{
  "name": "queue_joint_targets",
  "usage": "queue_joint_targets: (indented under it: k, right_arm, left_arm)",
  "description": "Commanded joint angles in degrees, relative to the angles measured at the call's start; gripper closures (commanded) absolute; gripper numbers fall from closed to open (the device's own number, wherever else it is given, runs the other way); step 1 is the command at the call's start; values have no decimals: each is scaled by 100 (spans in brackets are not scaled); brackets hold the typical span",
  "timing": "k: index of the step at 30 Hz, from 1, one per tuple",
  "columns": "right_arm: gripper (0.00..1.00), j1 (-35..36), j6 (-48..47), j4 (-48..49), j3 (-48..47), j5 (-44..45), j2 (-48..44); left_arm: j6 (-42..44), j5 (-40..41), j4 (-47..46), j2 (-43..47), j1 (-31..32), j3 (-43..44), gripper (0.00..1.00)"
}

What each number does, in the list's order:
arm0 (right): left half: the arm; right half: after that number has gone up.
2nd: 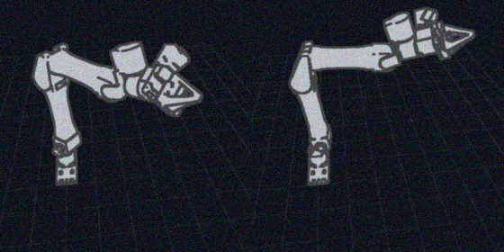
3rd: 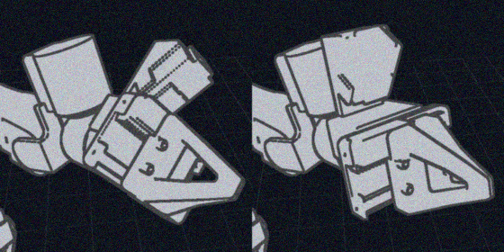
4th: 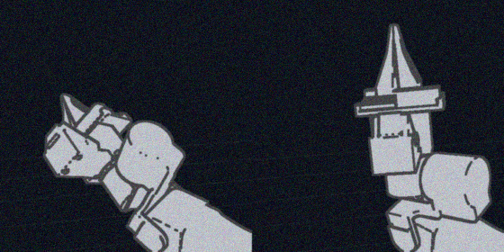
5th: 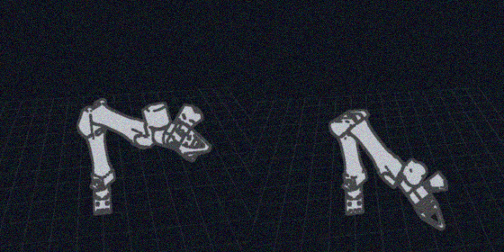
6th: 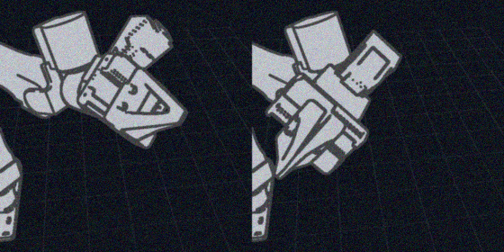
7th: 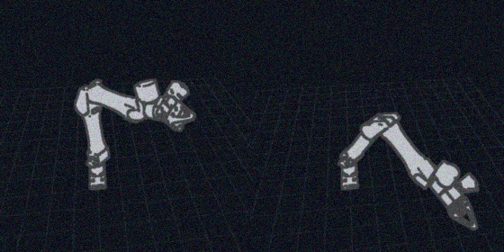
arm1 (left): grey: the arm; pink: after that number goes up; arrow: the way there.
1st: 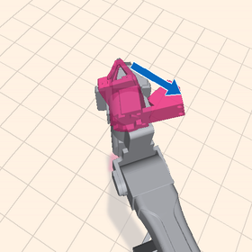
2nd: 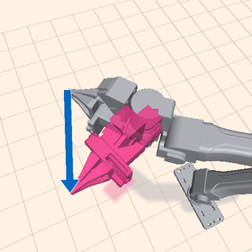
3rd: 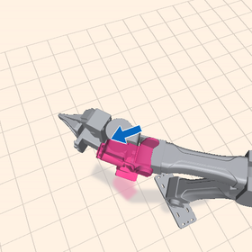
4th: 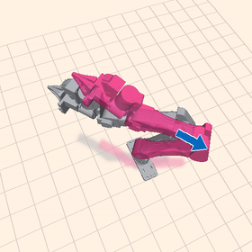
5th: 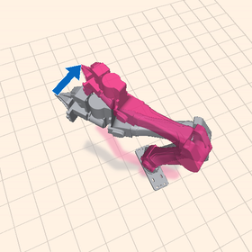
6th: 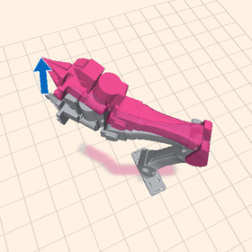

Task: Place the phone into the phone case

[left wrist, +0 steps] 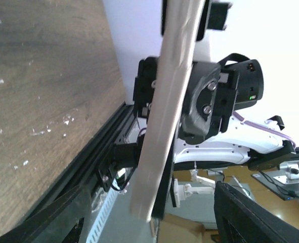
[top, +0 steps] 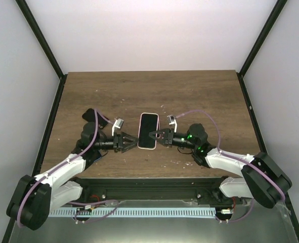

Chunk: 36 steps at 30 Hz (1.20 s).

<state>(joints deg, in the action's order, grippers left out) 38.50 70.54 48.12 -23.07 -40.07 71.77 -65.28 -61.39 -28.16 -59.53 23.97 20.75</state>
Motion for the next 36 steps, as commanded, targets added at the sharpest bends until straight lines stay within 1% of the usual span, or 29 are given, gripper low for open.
queue_joint_targets:
  k: [1,4,7,15,24,30,34,35,36]
  right_arm:
    - [94,4,1,542,-229,752,-155]
    - [94,9,-76,512,-327,872,-152]
    - [94,13,-97,414,-371,870,-123]
    - [93,17,-53,447,-269,874,-122]
    - [93,43,74,608,-118,806,8]
    - [93,52,74,615,-28,778,42]
    - [93,57,84,643,12,743,91]
    - [93,53,83,644,17,732,102]
    - [93,60,82,660,26,731,108]
  left_arm:
    - [-445,32,-614,-68,134,-191,33]
    - [-494,63,-675,-151,228,-171,38]
    - [-519,108,-720,-182,241,-151,46]
    - [-464,129,-767,-397,238,-72,59]
    - [-433,179,-966,-615,240,-57,62]
    - [-490,190,-1103,-743,240,-80,78]
    - [-492,187,-1141,-801,240,-61,78]
    - [-495,187,-1140,-812,240,-56,76]
    - [-490,180,-1147,-819,240,-61,72]
